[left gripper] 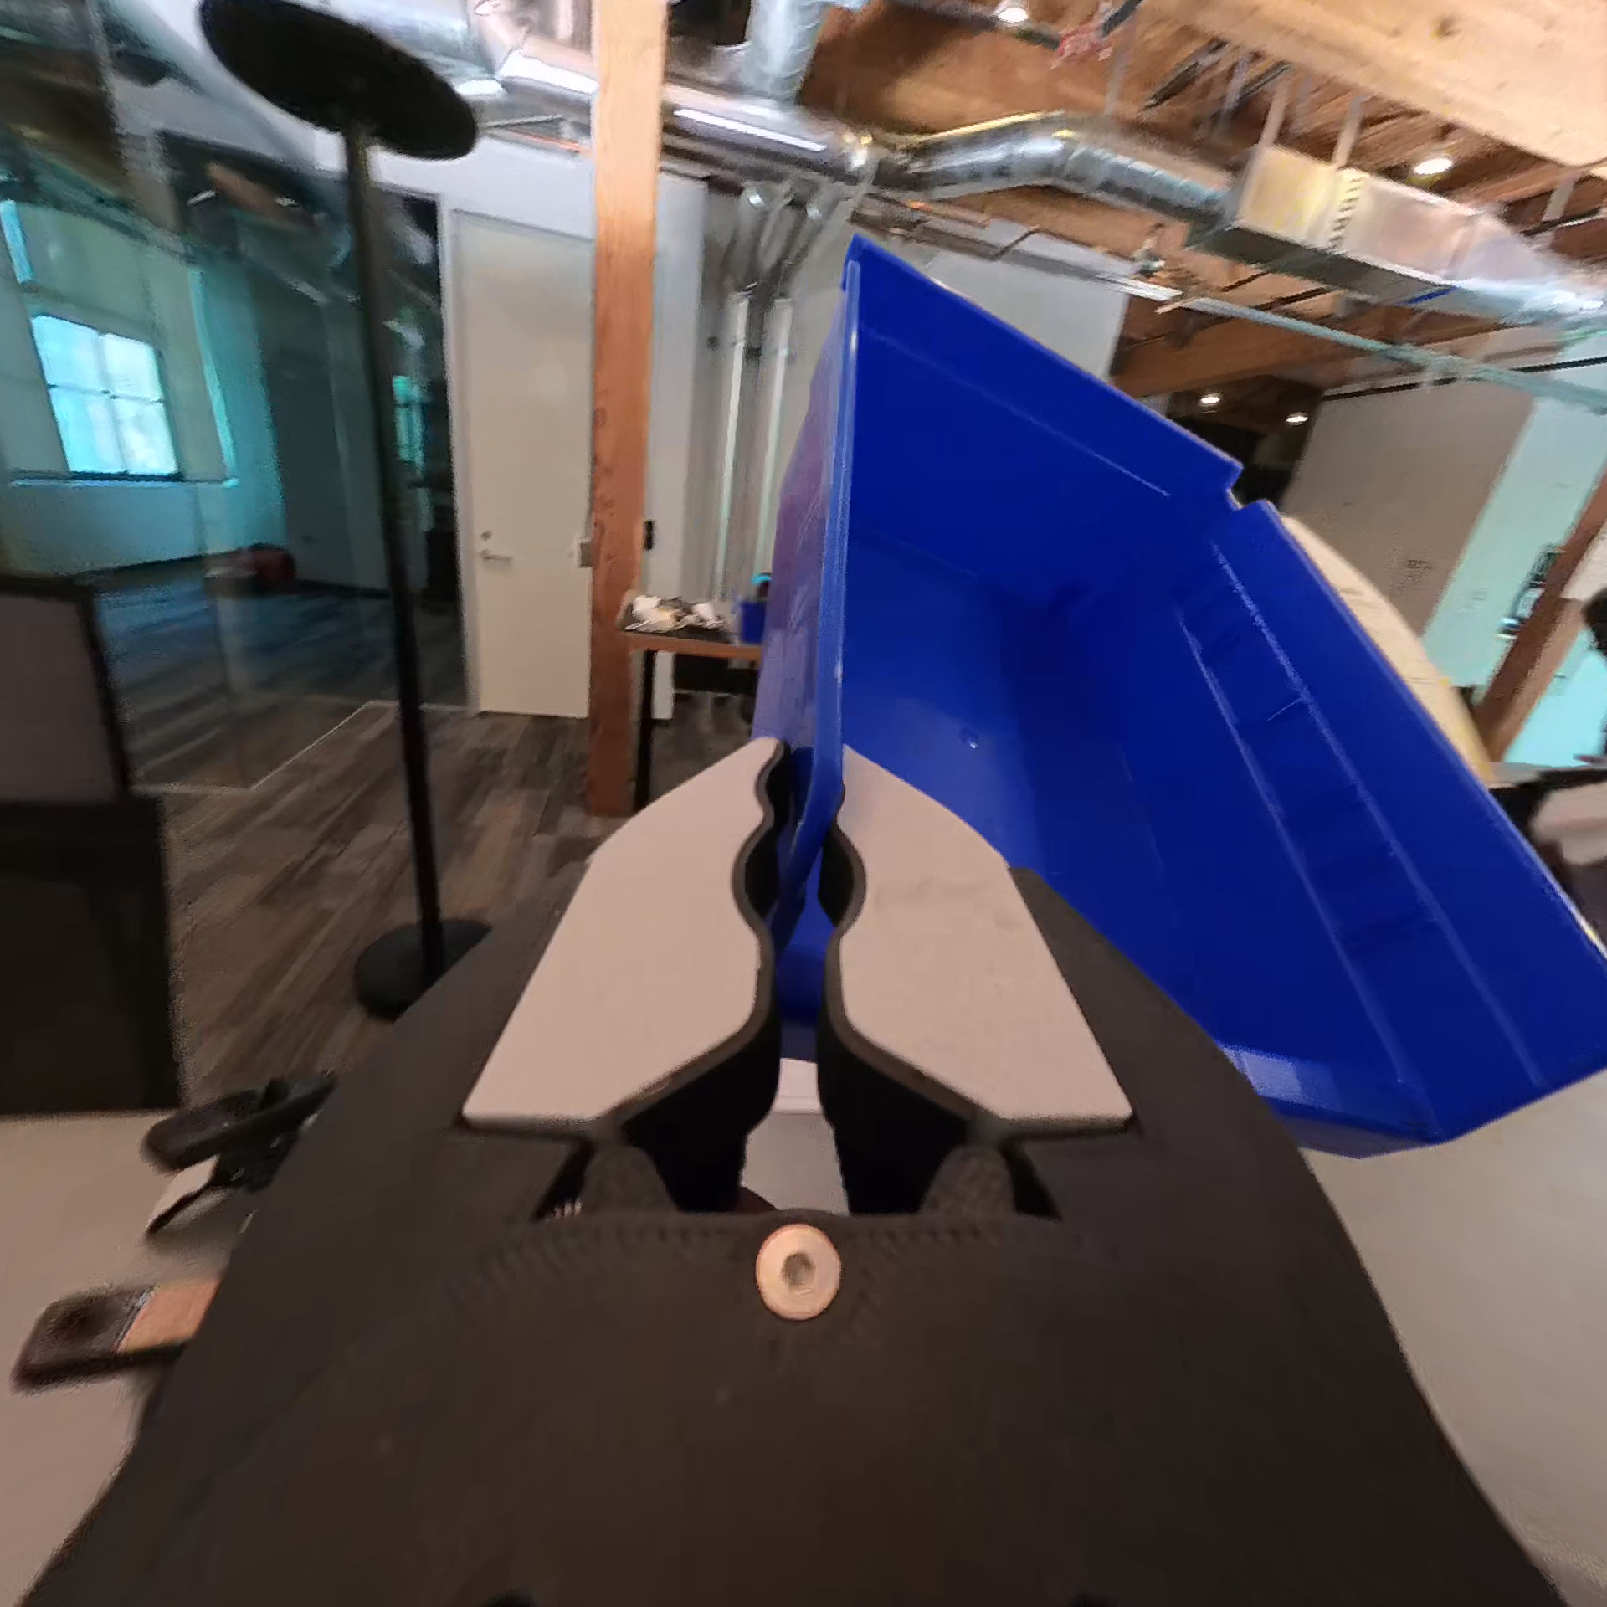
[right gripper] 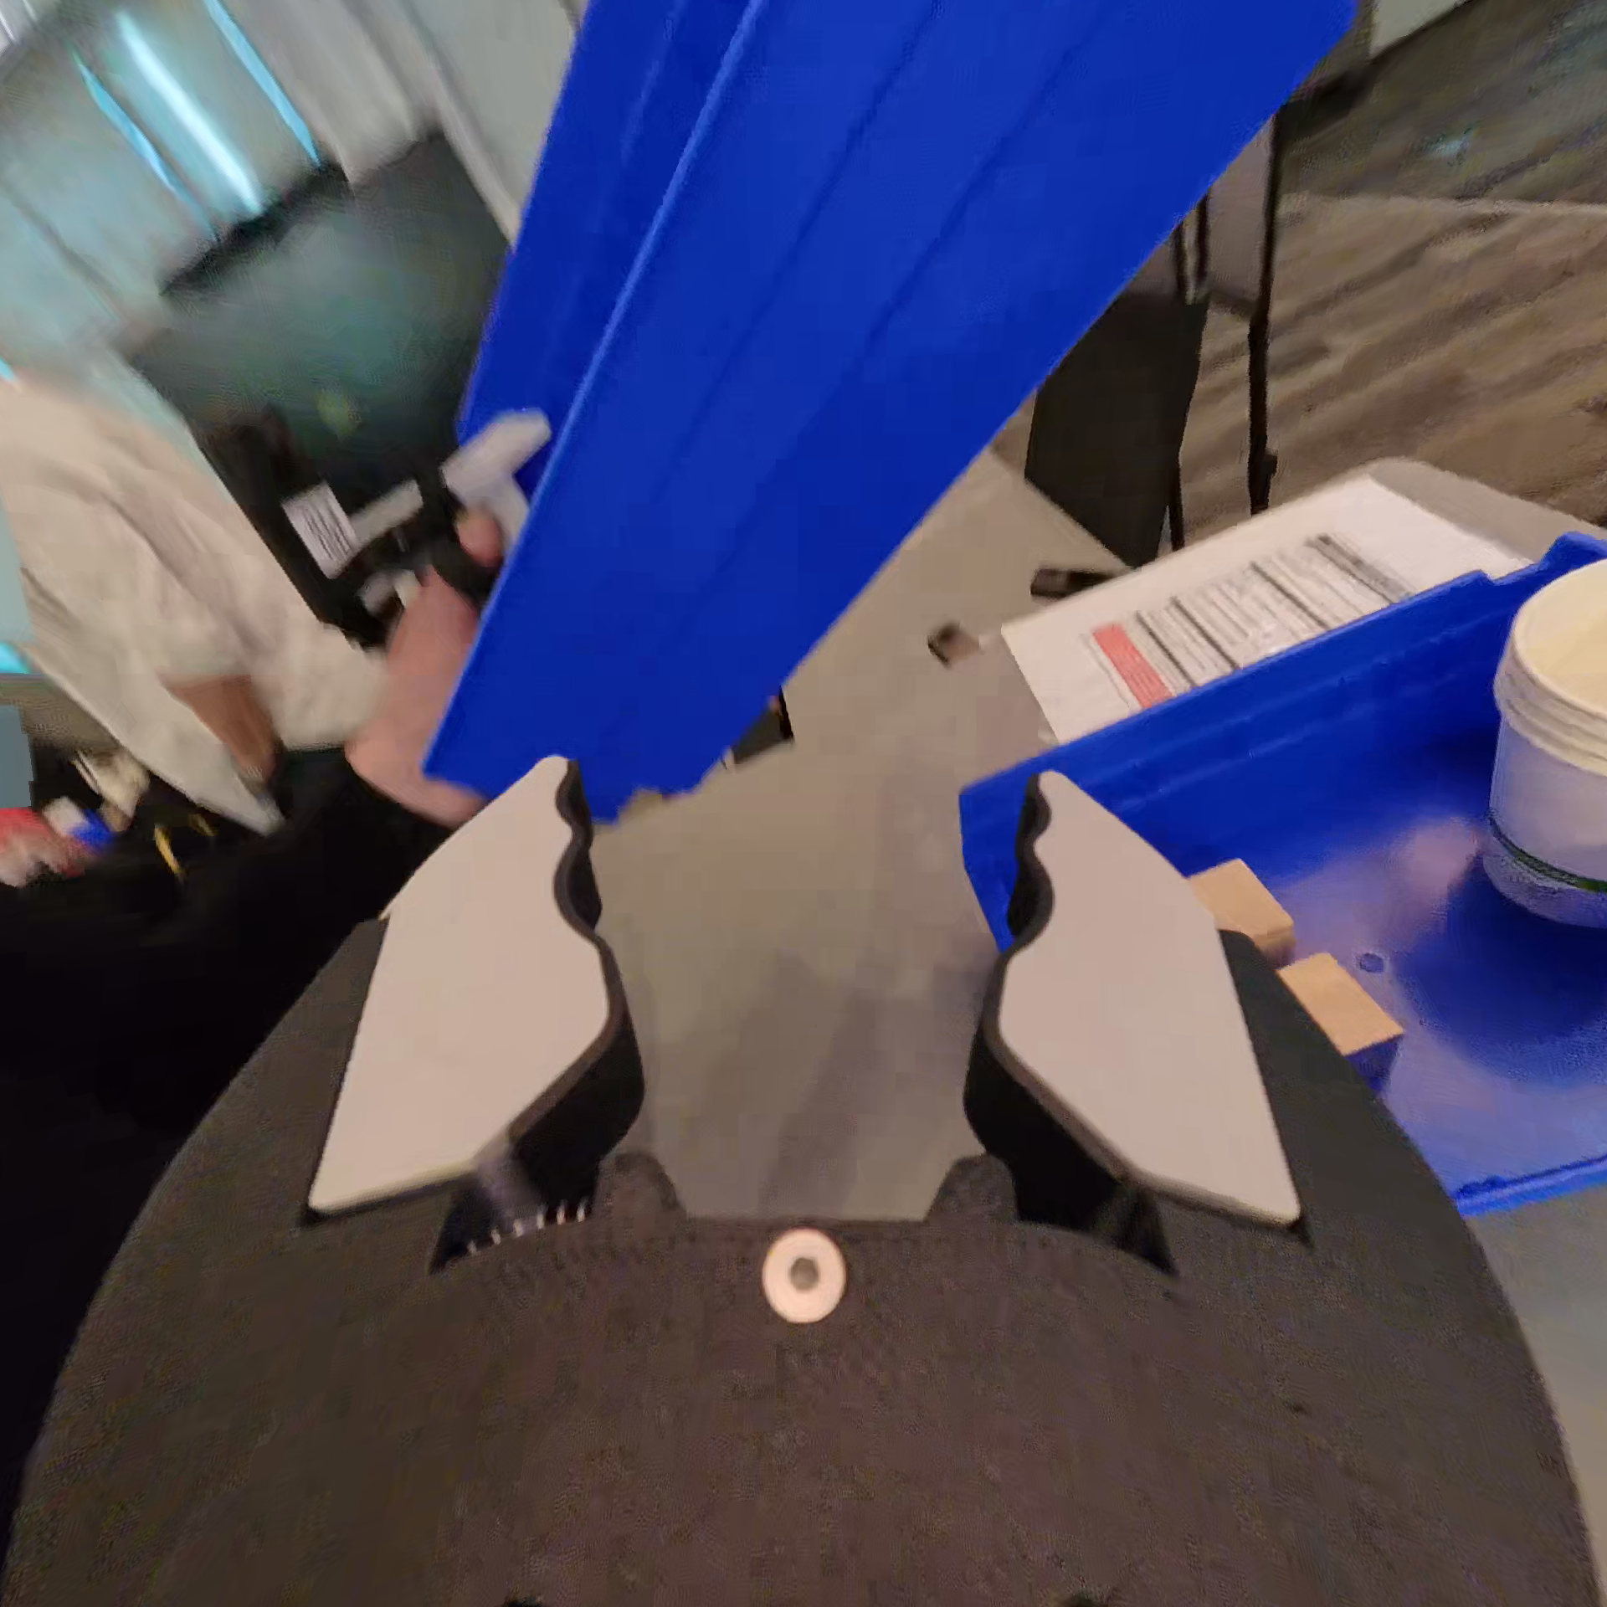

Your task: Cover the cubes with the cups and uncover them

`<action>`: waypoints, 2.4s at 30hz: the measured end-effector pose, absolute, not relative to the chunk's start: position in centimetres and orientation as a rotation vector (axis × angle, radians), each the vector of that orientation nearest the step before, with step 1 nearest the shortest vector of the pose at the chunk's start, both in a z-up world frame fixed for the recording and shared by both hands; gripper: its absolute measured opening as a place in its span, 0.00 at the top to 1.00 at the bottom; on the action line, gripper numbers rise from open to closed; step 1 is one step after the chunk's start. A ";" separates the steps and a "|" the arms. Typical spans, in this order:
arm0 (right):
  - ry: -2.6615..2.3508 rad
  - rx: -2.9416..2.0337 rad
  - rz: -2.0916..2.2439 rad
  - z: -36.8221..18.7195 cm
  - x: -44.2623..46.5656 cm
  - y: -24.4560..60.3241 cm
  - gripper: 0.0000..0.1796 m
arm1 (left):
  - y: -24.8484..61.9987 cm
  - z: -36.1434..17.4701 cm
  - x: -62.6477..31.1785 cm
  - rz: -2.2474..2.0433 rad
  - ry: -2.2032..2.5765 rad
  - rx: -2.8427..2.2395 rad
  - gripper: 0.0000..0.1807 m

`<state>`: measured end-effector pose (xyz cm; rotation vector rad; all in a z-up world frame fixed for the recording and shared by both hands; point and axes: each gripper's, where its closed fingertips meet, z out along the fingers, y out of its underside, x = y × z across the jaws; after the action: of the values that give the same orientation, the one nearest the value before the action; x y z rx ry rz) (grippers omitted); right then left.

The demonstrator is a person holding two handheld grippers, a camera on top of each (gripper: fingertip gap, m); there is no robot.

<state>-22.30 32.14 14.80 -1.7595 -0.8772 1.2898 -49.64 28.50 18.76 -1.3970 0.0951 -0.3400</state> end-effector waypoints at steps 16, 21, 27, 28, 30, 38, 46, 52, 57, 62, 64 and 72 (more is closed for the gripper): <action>-0.157 -1.514 1.392 19.6 -1.6 27.4 0.30 | 31.0 24.0 -22.7 -0.618 0.462 -1.316 0.98; -0.020 -1.431 1.322 19.2 6.9 23.3 0.35 | 30.1 22.9 -13.4 -0.774 0.559 -1.308 0.98; 0.110 -1.468 1.220 14.9 16.7 18.6 0.42 | 28.6 16.6 -1.6 -0.995 0.638 -1.419 0.98; 0.130 -1.490 1.208 13.8 18.2 17.9 0.44 | 28.4 15.3 0.1 -1.026 0.653 -1.449 0.98; 0.186 -1.534 1.210 11.4 20.8 16.6 0.48 | 27.8 12.7 3.2 -1.055 0.683 -1.497 0.98; 0.376 -1.646 1.307 2.6 28.9 15.1 0.57 | 26.5 2.0 12.1 -1.158 0.690 -1.742 0.97; 0.448 -1.773 1.402 -3.2 33.9 16.4 0.62 | 26.1 -4.1 16.2 -1.141 0.634 -1.885 0.95; 0.441 -1.861 1.403 -5.1 36.6 17.8 0.62 | 26.5 -4.4 17.8 -1.108 0.591 -1.859 0.92; 0.414 -1.916 1.299 -4.9 38.5 17.9 0.53 | 26.4 -3.4 18.4 -1.131 0.612 -1.808 0.86; 0.220 -2.057 0.982 -3.4 37.9 16.5 0.49 | 26.1 -1.5 16.9 -1.115 0.670 -1.745 0.82; 0.119 -2.109 0.855 -3.2 36.1 15.7 0.47 | 26.1 -1.8 16.3 -1.097 0.728 -1.756 0.81; 0.017 -2.258 0.660 -6.3 30.3 14.6 0.55 | 23.5 -3.7 17.1 -1.219 0.891 -1.803 0.87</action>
<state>30.31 14.62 -6.26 -2.2577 0.0168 0.6603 17.06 23.47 -3.69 -1.8025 0.8906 -1.2186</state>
